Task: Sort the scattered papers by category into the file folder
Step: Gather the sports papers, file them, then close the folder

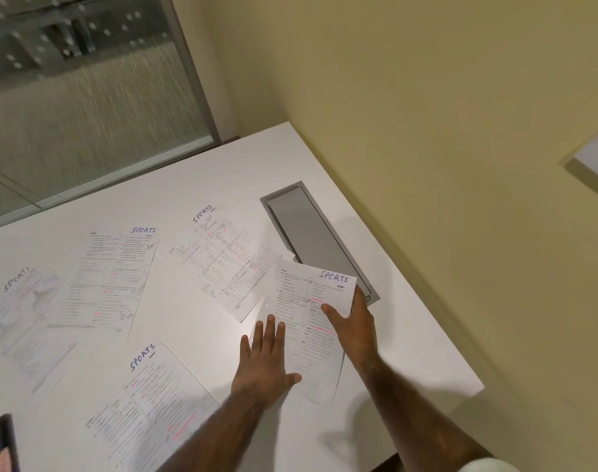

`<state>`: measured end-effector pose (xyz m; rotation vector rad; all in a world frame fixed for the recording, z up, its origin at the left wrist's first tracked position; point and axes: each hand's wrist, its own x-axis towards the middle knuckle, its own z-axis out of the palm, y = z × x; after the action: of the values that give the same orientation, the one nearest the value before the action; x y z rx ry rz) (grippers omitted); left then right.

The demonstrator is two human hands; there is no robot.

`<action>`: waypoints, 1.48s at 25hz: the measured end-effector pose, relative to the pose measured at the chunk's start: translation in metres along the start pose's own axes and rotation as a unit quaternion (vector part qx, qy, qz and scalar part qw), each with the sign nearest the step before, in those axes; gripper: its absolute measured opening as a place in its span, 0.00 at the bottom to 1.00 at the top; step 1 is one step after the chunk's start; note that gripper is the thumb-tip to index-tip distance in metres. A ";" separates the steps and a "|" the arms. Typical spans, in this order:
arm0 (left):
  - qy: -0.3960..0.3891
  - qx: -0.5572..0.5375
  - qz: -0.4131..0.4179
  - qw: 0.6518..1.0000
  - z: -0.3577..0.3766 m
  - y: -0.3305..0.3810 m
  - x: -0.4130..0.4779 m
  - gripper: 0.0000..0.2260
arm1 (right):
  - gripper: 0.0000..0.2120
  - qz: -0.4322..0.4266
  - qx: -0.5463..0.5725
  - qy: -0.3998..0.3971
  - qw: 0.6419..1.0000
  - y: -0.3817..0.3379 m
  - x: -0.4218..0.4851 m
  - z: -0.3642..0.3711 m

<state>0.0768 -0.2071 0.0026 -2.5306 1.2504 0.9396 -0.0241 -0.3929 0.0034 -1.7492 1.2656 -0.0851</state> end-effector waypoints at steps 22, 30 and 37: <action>0.309 -0.685 -0.242 0.614 -0.002 -0.133 -0.168 0.10 | 0.09 -0.120 0.042 -0.389 0.912 -0.142 -0.090 0.087; 0.311 -0.833 -0.294 0.350 0.089 -0.208 -0.261 0.13 | 0.15 -0.307 -0.169 -0.330 0.876 -0.165 -0.116 0.217; 0.287 -0.851 -0.301 0.322 0.110 -0.234 -0.290 0.14 | 0.50 -0.448 -0.517 -0.280 0.674 -0.142 -0.100 0.267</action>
<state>0.0734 0.1769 0.0616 -3.8312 -2.4890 1.2951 0.1722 -0.1426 -0.0001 -2.8941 -0.2558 0.6974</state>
